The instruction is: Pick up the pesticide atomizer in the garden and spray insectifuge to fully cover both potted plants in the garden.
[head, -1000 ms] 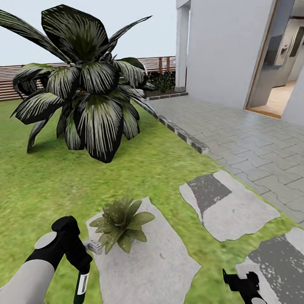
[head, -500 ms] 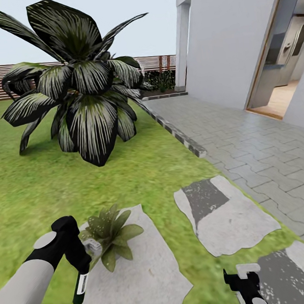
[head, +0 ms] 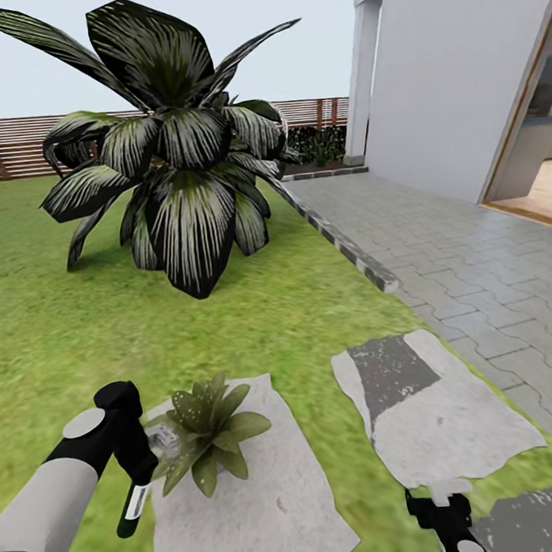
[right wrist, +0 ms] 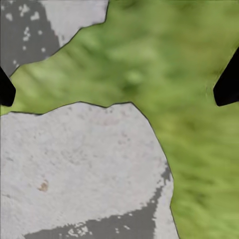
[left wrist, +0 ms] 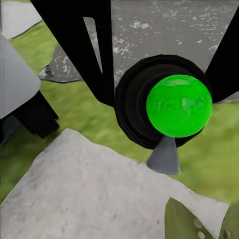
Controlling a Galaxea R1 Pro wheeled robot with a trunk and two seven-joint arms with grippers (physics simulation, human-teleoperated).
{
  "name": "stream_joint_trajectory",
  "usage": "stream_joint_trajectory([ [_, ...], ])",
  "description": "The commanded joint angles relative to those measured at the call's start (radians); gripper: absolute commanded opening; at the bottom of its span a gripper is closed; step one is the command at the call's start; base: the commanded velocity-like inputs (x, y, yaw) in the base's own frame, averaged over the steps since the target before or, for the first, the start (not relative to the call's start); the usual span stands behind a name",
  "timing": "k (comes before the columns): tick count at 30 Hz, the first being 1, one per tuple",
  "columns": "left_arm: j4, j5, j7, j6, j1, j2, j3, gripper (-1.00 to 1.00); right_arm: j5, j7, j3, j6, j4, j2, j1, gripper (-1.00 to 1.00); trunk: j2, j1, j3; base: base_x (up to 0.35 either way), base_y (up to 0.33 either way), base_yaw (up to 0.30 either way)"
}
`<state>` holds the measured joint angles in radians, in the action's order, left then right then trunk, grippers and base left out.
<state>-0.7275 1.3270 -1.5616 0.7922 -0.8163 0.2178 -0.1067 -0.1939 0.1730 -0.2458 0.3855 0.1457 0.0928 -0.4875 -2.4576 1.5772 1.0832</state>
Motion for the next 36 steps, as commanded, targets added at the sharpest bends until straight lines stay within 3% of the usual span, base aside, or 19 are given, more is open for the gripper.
stream_joint_trajectory([
  [1,0.000,0.006,-0.009,0.010,-0.001,0.000,-0.003,-1.00,-0.009,0.003,-0.009,0.003,0.000,0.001,0.000,1.00,0.000,0.000,0.001,0.001,-0.001,0.276],
  [11,0.002,0.015,-0.009,0.022,0.012,-0.010,0.001,-1.00,-0.008,0.001,-0.009,0.003,0.000,0.002,0.000,1.00,0.000,0.000,0.001,0.000,-0.025,0.248],
  [29,-0.002,0.017,-0.009,0.022,0.013,-0.007,0.006,-1.00,-0.009,0.001,-0.009,0.003,0.000,0.000,0.000,1.00,0.000,0.000,0.001,0.000,-0.265,0.008],
  [36,-0.002,0.017,-0.009,0.022,0.015,0.001,0.004,-1.00,-0.009,0.002,-0.009,0.003,0.000,-0.001,0.000,1.00,0.000,0.000,0.001,0.000,-0.272,0.220],
])
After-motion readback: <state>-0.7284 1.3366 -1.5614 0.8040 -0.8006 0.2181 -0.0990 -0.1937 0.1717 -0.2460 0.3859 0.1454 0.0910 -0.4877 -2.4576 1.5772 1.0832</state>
